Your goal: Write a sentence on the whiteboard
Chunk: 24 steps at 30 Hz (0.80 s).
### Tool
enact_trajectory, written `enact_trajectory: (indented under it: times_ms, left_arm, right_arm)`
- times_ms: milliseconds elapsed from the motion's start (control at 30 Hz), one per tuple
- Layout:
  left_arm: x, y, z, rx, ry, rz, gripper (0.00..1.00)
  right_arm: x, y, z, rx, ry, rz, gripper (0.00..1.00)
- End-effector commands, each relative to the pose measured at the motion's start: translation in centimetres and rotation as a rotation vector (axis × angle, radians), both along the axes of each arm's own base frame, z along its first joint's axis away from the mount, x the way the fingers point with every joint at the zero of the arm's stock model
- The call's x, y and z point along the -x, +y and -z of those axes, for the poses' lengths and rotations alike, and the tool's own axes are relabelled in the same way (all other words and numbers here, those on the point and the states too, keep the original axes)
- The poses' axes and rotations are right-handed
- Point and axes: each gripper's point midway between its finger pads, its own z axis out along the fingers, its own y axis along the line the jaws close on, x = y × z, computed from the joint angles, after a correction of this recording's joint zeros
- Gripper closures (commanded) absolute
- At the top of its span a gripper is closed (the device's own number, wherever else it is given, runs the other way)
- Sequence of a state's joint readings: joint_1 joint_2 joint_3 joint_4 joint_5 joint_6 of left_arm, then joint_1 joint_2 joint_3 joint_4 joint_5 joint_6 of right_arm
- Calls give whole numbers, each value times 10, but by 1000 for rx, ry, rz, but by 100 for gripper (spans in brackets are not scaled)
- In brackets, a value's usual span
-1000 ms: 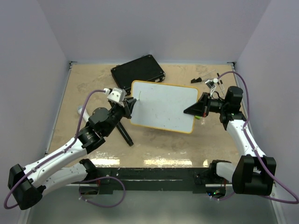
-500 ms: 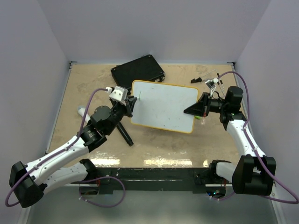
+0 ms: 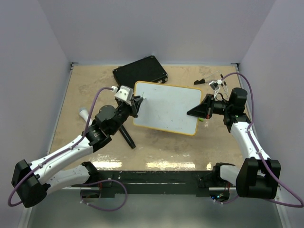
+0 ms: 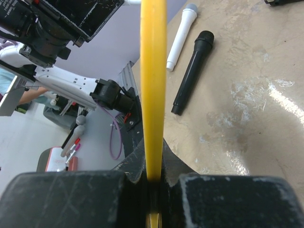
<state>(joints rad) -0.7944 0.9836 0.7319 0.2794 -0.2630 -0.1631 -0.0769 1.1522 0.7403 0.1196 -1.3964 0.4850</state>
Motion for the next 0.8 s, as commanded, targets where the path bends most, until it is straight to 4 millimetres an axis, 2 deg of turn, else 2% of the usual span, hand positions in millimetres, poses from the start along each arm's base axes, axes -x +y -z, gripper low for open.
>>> enact_trajectory:
  times_ms: [0, 200, 300, 533, 767]
  left_arm:
    - [0, -3, -37, 65, -72, 13, 100]
    - [3, 1, -57, 86, -108, 10, 100]
    - [0, 0, -61, 80, -118, 4, 100]
    - [-10, -7, -56, 44, -105, -3, 100]
    - [-9, -3, -42, 22, -76, -14, 100]
  right_arm:
    - [9, 2, -27, -8, -113, -65, 100]
    - [8, 2, -27, -8, -111, -64, 100]
    - [7, 2, -27, -8, -110, -64, 100]
    - [8, 2, -28, -8, -114, -65, 100]
    - [7, 2, -27, -8, -110, -62, 100]
